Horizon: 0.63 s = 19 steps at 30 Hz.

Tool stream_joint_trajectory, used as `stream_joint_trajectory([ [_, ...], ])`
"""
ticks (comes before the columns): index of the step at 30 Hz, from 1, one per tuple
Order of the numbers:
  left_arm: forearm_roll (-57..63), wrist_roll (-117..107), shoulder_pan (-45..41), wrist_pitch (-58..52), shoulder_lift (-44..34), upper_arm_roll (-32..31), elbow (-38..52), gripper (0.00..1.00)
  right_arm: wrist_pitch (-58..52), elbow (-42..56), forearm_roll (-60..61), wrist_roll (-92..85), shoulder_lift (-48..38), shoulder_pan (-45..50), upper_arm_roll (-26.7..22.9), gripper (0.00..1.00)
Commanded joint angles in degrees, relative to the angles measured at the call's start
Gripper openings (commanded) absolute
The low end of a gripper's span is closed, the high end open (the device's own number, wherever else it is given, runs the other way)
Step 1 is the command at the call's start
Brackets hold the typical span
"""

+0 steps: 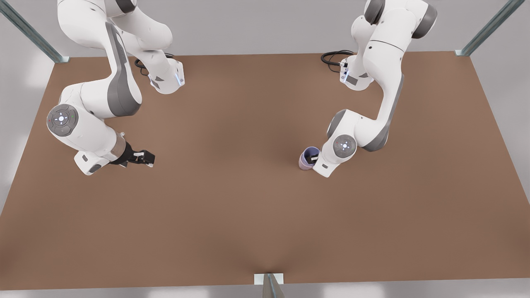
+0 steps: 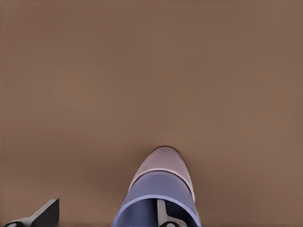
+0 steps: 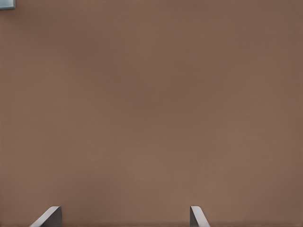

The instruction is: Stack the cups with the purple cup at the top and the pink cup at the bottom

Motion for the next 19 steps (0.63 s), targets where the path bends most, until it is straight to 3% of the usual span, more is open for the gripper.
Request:
stream_joint_trajectory([
  [1, 0.15, -1.16, 0.0, -0.28, -0.05, -0.06, 0.02, 1.0, 0.02, 0.11, 0.04, 1.88, -0.06, -0.06, 0.02, 1.0],
  [8, -0.29, -1.16, 0.0, -1.6, -0.92, -0.06, 0.11, 1.0, 0.38, -0.07, 0.04, 1.97, -0.06, -0.33, 0.02, 1.0],
  [12, 0.41, 0.5, 0.35, -11.07, -5.76, 0.9, 3.35, 1.0, 0.38, -0.07, 0.04, 1.97, -0.06, -0.33, 0.02, 1.0],
  [13, 3.05, 18.94, 4.3, -24.61, -5.67, 3.62, 14.51, 1.0, 0.38, -0.15, 0.04, 1.97, -0.06, -0.33, 0.02, 1.0],
  [15, 2.87, 45.87, 4.57, -30.78, -5.76, 16.63, 23.49, 1.0, 0.38, -0.15, 0.04, 1.97, -0.06, -0.33, 0.02, 1.0],
  [19, 3.13, 45.51, 4.57, -31.13, -5.85, 17.78, 26.39, 1.0, 0.46, -0.5, 0.04, 1.97, -0.06, -0.24, 0.02, 1.0],
])
